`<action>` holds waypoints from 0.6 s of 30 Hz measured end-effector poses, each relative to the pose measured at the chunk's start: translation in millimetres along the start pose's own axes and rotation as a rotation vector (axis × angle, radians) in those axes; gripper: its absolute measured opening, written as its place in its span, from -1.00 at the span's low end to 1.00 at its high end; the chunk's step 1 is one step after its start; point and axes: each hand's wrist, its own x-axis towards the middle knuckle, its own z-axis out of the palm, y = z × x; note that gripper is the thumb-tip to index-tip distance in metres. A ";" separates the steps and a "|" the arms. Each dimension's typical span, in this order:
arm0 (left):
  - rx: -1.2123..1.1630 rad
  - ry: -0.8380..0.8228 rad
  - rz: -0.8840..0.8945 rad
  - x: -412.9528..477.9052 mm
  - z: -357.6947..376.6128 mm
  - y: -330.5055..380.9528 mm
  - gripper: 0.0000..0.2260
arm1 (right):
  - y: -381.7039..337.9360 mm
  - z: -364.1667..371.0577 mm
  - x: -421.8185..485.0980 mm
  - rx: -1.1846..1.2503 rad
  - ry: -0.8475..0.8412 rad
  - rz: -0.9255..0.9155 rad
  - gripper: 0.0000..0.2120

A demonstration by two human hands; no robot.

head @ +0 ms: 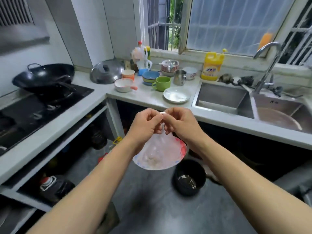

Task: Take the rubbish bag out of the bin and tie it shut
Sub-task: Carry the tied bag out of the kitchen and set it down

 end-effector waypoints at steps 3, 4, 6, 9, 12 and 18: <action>-0.005 0.009 0.014 -19.4 2.7 57.1 -0.85 | -55.5 -4.4 -14.5 -0.011 0.006 -0.022 -0.81; -0.004 0.011 0.021 -26.0 3.7 73.2 -0.84 | -71.0 -5.0 -19.4 -0.032 0.003 -0.033 -0.81; -0.002 0.022 0.033 -37.3 4.6 99.8 -0.84 | -97.8 -6.3 -27.3 -0.062 0.014 -0.047 -0.83; 0.006 0.016 0.056 -52.3 1.6 136.4 -0.87 | -131.0 -5.1 -35.0 -0.078 0.017 -0.077 -0.83; 0.004 0.017 0.054 -63.6 -6.8 159.0 -0.86 | -154.3 -0.3 -39.1 -0.076 -0.012 -0.097 -0.79; 0.028 -0.024 0.086 -70.8 -31.6 191.8 -0.85 | -190.0 14.2 -40.3 -0.061 -0.037 -0.128 -0.90</action>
